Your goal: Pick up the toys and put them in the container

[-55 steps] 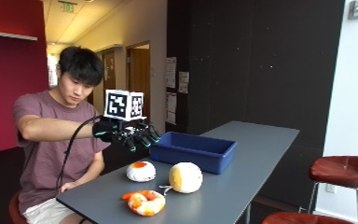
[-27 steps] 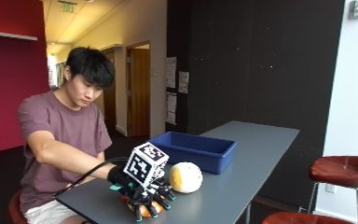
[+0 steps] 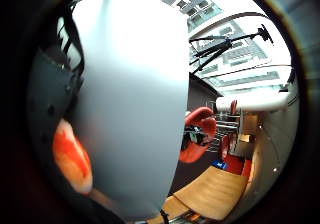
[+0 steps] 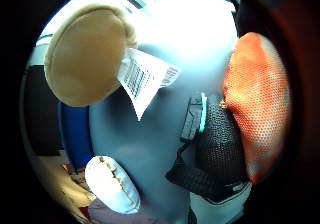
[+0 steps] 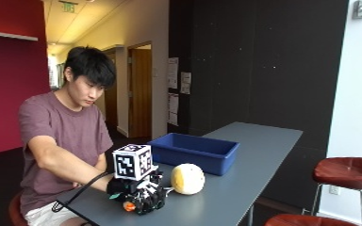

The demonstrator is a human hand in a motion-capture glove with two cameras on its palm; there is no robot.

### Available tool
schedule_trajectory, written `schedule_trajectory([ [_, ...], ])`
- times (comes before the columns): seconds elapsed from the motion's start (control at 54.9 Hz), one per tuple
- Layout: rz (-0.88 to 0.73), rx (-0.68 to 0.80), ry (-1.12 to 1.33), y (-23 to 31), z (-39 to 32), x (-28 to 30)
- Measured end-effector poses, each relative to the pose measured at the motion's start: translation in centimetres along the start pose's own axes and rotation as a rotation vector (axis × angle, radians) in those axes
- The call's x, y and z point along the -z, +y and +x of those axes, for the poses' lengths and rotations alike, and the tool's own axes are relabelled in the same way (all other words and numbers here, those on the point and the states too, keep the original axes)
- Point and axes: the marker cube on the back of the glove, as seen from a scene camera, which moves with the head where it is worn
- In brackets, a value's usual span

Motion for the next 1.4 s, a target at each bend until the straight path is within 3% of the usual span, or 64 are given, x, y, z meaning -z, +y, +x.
schedule_trajectory([
  [0.091, 0.035, -0.002, 0.012, 0.3, 0.1, 0.5],
  [0.309, -0.060, -0.046, 0.023, 1.6, 0.4, 2.3],
  [0.583, 0.092, -0.017, -0.009, 1.6, -3.7, 12.5],
  [0.965, 0.207, 0.318, -0.070, 2.1, -23.6, 24.6],
  [1.092, 0.212, 0.605, -0.029, 2.5, -30.6, 24.4],
  [1.183, 0.179, 0.517, -0.003, 2.5, -36.4, 23.4],
  [1.274, 0.115, 0.648, 0.033, 3.5, -41.4, 21.8],
  [1.402, -0.012, 0.713, 0.073, 4.1, -45.2, 19.6],
])
